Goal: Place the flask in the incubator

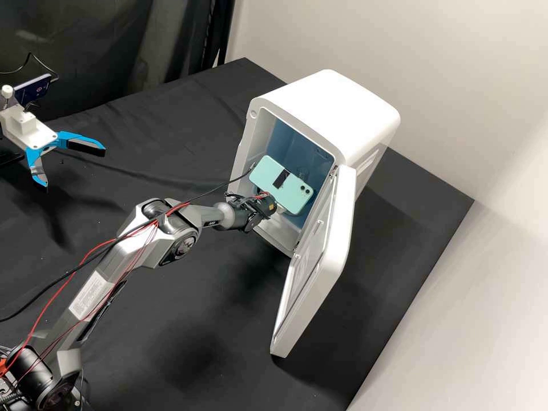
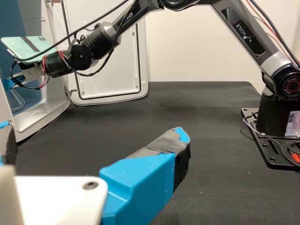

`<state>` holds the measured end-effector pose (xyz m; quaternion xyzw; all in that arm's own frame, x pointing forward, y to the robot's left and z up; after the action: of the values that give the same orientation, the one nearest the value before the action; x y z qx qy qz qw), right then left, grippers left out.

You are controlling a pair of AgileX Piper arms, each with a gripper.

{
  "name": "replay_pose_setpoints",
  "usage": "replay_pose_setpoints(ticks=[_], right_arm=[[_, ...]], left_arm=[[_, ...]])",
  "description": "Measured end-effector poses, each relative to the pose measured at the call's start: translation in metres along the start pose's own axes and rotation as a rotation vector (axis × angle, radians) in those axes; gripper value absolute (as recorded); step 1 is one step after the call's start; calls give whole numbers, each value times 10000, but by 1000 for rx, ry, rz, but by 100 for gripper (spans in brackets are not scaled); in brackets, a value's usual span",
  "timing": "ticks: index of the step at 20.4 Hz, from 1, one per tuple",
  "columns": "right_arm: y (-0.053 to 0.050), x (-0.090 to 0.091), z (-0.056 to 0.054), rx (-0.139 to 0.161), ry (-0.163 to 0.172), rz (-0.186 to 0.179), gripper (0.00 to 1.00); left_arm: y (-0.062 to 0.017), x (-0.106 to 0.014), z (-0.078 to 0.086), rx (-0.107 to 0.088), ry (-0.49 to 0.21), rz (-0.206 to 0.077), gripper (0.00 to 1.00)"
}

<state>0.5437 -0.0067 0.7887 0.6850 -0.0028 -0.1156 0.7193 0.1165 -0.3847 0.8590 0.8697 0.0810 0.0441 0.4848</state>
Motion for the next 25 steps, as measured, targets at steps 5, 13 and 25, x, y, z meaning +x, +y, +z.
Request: replay_pose_setpoints(ticks=[5, 13, 25], right_arm=[[0, 0, 0, -2, 0, 0, 0], [0, 0, 0, -2, 0, 0, 0], [-24, 9, 34, -8, -19, -6, 100]], left_arm=[[0, 0, 0, 0, 0, 0, 100], [0, 0, 0, 0, 0, 0, 100], [0, 0, 0, 0, 0, 0, 100]])
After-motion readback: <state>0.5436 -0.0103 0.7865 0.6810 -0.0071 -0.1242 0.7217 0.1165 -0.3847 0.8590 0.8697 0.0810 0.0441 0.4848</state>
